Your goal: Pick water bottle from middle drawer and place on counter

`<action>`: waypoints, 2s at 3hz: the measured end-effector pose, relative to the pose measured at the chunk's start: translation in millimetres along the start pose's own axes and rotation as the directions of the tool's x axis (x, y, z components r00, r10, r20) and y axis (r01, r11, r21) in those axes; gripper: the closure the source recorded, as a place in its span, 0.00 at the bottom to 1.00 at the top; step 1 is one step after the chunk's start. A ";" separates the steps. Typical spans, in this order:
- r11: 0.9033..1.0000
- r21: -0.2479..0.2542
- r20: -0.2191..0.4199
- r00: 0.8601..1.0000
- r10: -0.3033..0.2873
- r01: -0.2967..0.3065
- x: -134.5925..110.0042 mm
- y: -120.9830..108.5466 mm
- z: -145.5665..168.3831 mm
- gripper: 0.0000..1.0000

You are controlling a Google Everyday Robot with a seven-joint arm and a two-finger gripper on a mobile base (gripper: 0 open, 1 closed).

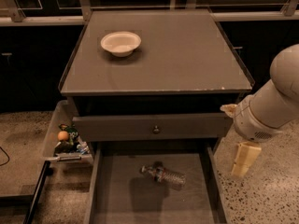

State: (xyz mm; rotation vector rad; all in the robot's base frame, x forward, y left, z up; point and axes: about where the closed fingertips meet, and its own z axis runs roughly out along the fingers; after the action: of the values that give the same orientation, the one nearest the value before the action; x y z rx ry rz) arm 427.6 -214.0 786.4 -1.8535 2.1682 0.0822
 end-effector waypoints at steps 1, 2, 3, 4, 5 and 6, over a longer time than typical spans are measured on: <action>1.000 0.000 0.000 1.000 0.000 0.000 0.1 0.0 0.2 0.00; 0.999 -0.030 -0.002 0.999 0.037 -0.037 10.9 -1.0 39.4 0.00; 0.996 -0.058 0.009 0.998 0.063 -0.062 23.8 0.7 83.2 0.00; 0.997 -0.054 0.057 0.996 0.063 -0.060 37.0 3.0 135.6 0.00; 0.998 -0.055 0.110 0.994 0.028 -0.022 37.6 13.3 179.0 0.00; 0.995 -0.096 0.152 0.988 0.012 0.003 37.5 29.1 219.8 0.00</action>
Offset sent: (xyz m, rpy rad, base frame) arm 0.0178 -0.0055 -0.1020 0.0255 0.0936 -0.0744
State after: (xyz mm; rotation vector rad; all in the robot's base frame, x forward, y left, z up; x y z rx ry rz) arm 433.7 -194.9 562.4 -1.8281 2.0976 0.3232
